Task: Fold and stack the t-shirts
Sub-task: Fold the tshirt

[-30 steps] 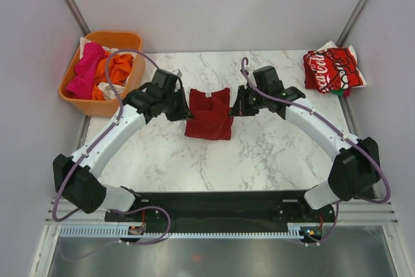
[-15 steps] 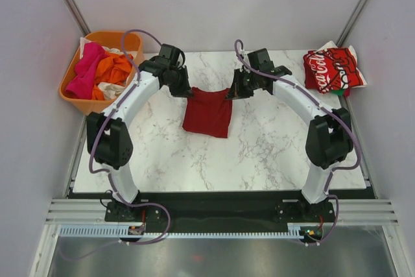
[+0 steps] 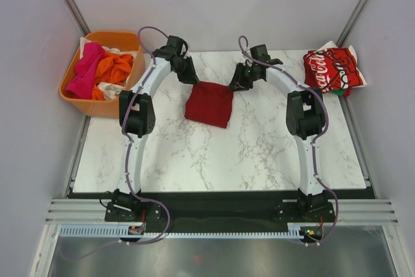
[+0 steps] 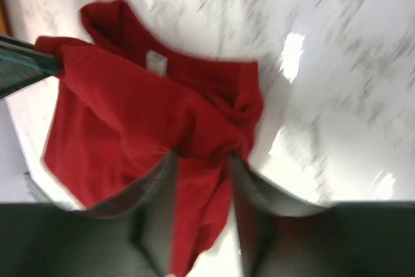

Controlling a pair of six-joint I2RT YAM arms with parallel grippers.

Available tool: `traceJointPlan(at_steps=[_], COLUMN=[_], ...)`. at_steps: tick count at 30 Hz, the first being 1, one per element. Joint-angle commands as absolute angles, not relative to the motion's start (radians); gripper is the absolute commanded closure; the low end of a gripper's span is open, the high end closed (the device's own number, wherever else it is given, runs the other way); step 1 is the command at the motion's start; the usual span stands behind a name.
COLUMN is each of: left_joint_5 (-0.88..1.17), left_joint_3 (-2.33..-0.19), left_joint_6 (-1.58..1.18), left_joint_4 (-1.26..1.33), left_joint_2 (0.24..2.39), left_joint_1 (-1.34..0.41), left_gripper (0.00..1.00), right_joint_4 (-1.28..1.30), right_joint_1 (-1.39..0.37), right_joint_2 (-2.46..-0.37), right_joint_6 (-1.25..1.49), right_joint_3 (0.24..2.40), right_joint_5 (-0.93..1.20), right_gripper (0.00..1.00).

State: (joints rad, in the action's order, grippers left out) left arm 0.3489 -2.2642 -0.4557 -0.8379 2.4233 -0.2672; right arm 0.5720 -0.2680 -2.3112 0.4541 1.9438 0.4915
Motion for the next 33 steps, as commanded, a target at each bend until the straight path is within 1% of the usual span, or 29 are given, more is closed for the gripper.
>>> traceJointPlan(at_steps=[1,2,3,4,5,6,7,8,10,13,14,16,17,18,19,20,21,22,23,24,25,29,33], left_joint_5=[0.439,0.452,0.483,0.503,0.518,0.523,0.52,0.514,0.489,0.453,0.44,0.423,0.426,0.44,0.451,0.462,0.469,0.466,0.466,0.475,0.476,0.498,0.52], left_joint_3=[-2.427,-2.451,-2.485,-2.493,-2.497,-2.496,-2.494,-2.493,-2.484,-2.422,-2.392,-2.277,-2.231,-2.13,-2.075,-2.015,-1.89,-1.829,-1.775,-1.694,-1.662,-1.553,-1.508], left_joint_6=[-0.466,-0.474,-0.48,-0.492,-0.495,-0.494,-0.482,-0.473,-0.46,-0.448,-0.445,-0.434,-0.433,-0.433,-0.433,-0.433,-0.445,-0.455,-0.465,-0.478,-0.485,-0.505,-0.511], left_joint_4=[-0.844,-0.841,-0.841,-0.839,-0.839,-0.838,-0.836,-0.838,-0.838,-0.838,-0.838,-0.836,-0.835,-0.83,-0.821,-0.79,-0.764,-0.74,-0.697,-0.68,-0.667,-0.591,-0.551], left_joint_2=[2.529,2.549,2.569,2.586,2.586,2.582,2.556,2.54,2.496,2.367,2.282,2.205,2.16,2.093,2.053,2.021,1.961,1.936,1.919,1.898,1.893,1.879,1.907], left_joint_1=[-0.232,-0.219,-0.213,-0.207,-0.196,-0.192,-0.19,-0.183,-0.172,-0.141,-0.132,-0.13,-0.132,-0.133,-0.135,-0.14,-0.144,-0.15,-0.166,-0.175,-0.195,-0.239,-0.25], left_gripper=[0.74,0.59,0.46,0.35,0.13,0.03,0.0,0.0,0.0,0.01,0.05,0.1,0.17,0.24,0.3,0.42,0.47,0.52,0.59,0.63,0.65,0.67,0.68], right_joint_4=[0.531,0.528,0.526,0.528,0.528,0.528,0.529,0.534,0.54,0.537,0.535,0.519,0.461,0.419,0.373,0.282,0.237,0.189,0.099,0.071,0.033,-0.032,-0.051], right_joint_1=[-0.232,-0.221,-0.218,-0.213,-0.204,-0.201,-0.193,-0.181,-0.175,-0.178,-0.189,-0.205,-0.23,-0.245,-0.262,-0.291,-0.307,-0.32,-0.349,-0.363,-0.377,-0.446,-0.456], right_joint_2=[-2.425,-2.445,-2.459,-2.473,-2.471,-2.467,-2.447,-2.433,-2.364,-2.256,-2.231,-2.14,-2.108,-2.08,-2.033,-2.016,-2.004,-1.991,-1.987,-1.99,-1.996,-2.037,-2.074], right_joint_6=[0.483,0.491,0.491,0.492,0.489,0.488,0.488,0.488,0.466,0.448,0.445,0.454,0.466,0.48,0.53,0.557,0.593,0.65,0.678,0.695,0.721,0.758,0.753], right_joint_3=[2.072,2.123,2.144,2.161,2.186,2.192,2.195,2.195,2.184,2.14,2.105,2.045,1.951,1.898,1.846,1.751,1.709,1.666,1.595,1.57,1.553,1.522,1.494], right_joint_5=[0.57,0.578,0.584,0.591,0.591,0.585,0.575,0.545,0.511,0.492,0.5,0.54,0.563,0.624,0.652,0.685,0.708,0.75,0.759,0.761,0.756,0.758,0.752], right_gripper=[0.5,0.42,0.3,0.24,0.22,0.18,0.17,0.17,0.16,0.16,0.16,0.2,0.29,0.38,0.49,0.64,0.95,1.0,1.0,1.0,1.0,1.0,1.0])
